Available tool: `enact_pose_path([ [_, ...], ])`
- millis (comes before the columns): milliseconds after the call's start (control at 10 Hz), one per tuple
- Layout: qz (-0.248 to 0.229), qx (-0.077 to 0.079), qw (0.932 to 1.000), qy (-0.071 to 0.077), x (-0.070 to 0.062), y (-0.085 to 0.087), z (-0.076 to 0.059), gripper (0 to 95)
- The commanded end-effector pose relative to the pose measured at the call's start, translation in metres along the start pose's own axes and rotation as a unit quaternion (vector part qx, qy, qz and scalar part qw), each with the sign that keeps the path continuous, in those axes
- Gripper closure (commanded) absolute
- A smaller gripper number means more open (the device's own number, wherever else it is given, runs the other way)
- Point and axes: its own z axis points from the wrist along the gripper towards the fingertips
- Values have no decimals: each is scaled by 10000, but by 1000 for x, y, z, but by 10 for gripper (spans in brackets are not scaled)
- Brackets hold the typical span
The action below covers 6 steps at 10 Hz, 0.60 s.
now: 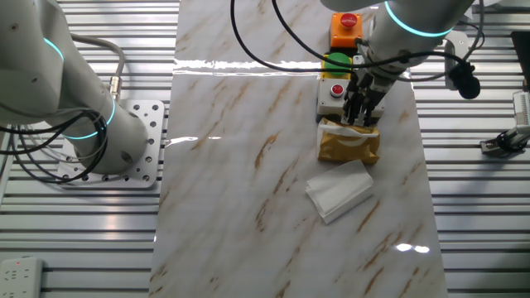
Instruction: Pull out a napkin
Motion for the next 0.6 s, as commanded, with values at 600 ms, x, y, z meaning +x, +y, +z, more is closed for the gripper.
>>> enact_pose_path([
  [600, -20, -64, 10000, 21, 0, 0, 0, 950],
])
